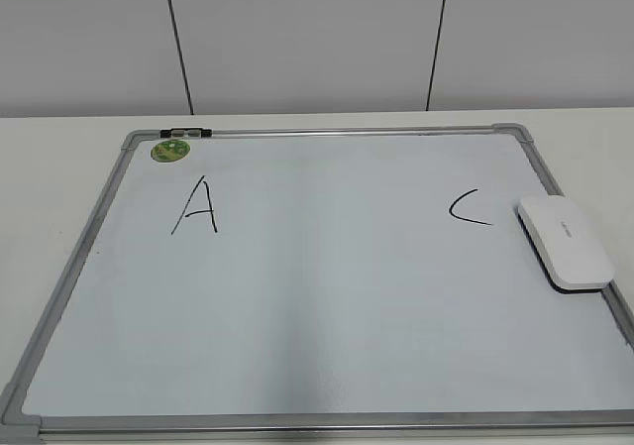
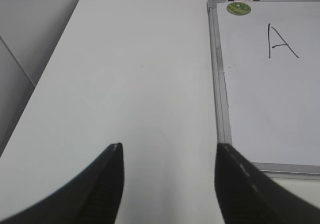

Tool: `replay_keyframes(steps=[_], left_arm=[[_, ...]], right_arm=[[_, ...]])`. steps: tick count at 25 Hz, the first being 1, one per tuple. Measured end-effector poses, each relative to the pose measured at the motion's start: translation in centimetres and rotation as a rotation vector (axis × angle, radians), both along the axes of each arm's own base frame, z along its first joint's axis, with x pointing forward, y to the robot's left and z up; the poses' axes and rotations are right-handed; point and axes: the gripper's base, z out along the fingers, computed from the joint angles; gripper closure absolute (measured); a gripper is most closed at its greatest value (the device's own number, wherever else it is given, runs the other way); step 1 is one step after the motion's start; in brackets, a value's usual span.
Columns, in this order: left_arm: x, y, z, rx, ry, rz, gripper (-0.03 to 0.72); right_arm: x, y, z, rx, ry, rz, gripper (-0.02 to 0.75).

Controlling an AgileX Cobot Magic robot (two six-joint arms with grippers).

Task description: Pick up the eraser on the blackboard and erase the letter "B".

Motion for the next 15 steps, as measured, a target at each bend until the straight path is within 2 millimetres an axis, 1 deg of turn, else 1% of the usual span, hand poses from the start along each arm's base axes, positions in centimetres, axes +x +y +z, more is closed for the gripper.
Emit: replay_keyframes(steps=[15], left_arm=[[0.00, 0.00, 0.00, 0.000, 0.000, 0.000, 0.251]], right_arm=[[0.00, 0.00, 0.00, 0.000, 0.000, 0.000, 0.164]])
